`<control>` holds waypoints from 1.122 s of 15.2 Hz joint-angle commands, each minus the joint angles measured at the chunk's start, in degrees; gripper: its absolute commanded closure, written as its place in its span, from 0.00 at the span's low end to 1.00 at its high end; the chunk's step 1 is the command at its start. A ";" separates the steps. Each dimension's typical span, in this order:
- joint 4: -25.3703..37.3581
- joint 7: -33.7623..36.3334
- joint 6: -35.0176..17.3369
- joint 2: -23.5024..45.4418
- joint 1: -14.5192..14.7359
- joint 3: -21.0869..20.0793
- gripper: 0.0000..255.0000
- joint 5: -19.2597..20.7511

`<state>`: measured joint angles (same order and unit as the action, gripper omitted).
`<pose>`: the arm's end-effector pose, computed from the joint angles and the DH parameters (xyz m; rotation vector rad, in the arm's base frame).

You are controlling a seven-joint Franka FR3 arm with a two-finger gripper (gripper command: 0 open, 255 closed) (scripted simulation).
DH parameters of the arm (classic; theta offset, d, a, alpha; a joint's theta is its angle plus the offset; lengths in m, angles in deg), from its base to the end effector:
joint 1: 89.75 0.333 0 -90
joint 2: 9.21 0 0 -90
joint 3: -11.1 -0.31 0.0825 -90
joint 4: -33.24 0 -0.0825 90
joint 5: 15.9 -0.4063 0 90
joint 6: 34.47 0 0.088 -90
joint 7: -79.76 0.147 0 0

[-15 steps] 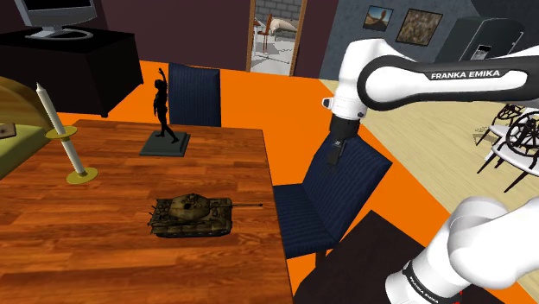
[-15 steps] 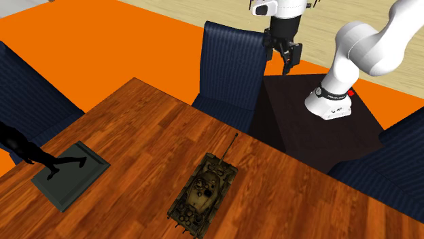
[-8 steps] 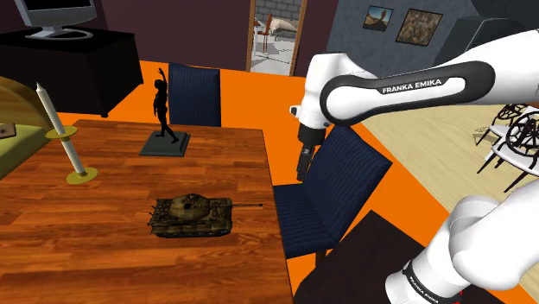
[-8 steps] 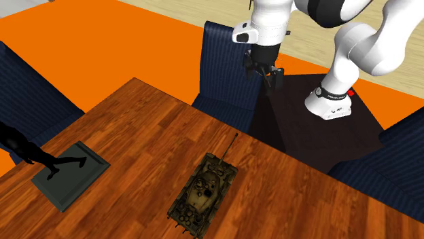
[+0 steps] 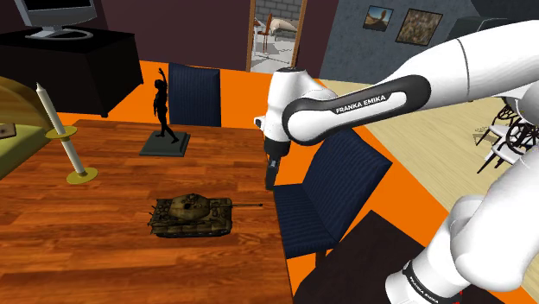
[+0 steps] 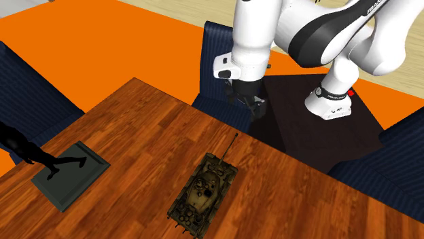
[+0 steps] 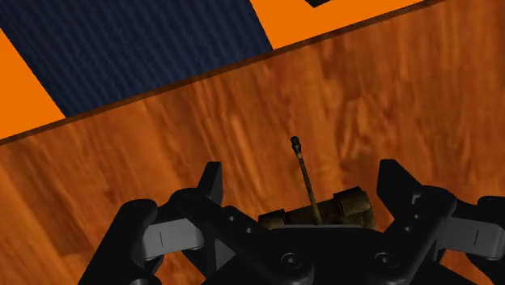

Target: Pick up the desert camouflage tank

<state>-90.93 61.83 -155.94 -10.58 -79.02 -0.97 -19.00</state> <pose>0.5016 0.2155 0.3449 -2.9230 -1.0372 0.0394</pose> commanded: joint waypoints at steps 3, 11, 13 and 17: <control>6.22 -0.28 -3.22 8.13 1.74 -1.59 0.00 3.23; 19.80 -0.61 -6.55 23.01 6.75 -3.28 0.00 10.63; 21.18 -0.61 -7.31 24.98 7.47 -3.25 0.00 11.56; 20.32 -0.19 -9.75 26.61 7.70 -2.90 0.00 12.19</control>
<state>-70.48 61.64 -165.05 15.54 -71.32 -3.99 -7.00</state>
